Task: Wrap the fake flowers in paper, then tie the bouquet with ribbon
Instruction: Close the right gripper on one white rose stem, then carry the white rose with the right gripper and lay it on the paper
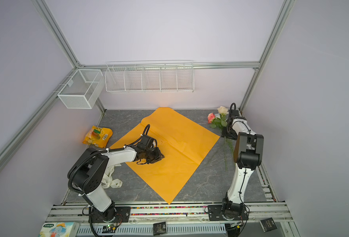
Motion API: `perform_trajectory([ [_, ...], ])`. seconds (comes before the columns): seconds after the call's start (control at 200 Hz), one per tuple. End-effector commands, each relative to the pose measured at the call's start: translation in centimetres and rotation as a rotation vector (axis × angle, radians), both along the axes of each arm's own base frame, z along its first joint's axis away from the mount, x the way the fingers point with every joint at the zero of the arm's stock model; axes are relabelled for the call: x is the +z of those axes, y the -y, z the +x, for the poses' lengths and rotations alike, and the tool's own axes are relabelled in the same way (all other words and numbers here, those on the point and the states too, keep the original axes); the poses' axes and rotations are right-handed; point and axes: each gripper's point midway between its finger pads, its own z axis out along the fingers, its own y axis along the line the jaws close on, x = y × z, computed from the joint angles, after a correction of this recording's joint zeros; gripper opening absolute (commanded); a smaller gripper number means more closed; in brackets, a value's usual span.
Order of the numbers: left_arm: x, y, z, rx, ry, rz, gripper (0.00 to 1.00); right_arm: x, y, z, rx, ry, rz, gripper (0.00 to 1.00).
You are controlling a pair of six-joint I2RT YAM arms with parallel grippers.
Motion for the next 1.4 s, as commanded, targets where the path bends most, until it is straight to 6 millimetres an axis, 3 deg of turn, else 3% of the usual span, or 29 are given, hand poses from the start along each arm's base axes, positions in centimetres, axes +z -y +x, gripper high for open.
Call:
perform_trajectory([
  [0.0,-0.8,-0.1,-0.1,0.027,-0.028,0.02,0.27,0.6,-1.4,-1.0,0.028,-0.006,0.063,0.54],
  [0.155,-0.1,0.1,-0.3,0.016,-0.016,0.008,0.27,-1.1,-1.8,-1.4,0.022,-0.043,0.084,0.39],
  [0.225,0.3,0.1,-0.3,0.008,-0.01,0.011,0.27,-1.7,-1.8,-1.3,0.025,-0.051,0.087,0.27],
  [0.84,3.0,1.1,-0.5,-0.063,0.043,-0.033,0.28,-5.0,-1.4,-1.2,0.057,-0.123,0.031,0.19],
  [0.895,3.5,1.1,-0.6,-0.065,0.053,-0.037,0.28,-4.9,-1.4,-1.2,0.057,-0.123,0.028,0.12],
  [1.02,5.0,0.3,-0.5,-0.063,0.103,-0.014,0.28,-2.9,-1.7,-0.9,0.051,-0.06,0.036,0.07],
  [1.15,6.6,-1.9,0.0,-0.034,0.177,0.088,0.28,1.8,-2.7,-0.9,0.053,0.051,0.083,0.07],
  [1.27,7.8,-4.2,0.3,0.012,0.226,0.15,0.3,5.6,-5.3,-1.5,0.092,0.158,0.211,0.07],
  [1.395,9.0,-6.7,0.7,0.075,0.259,0.161,0.31,8.1,-9.6,-2.6,0.156,0.23,0.357,0.07],
])
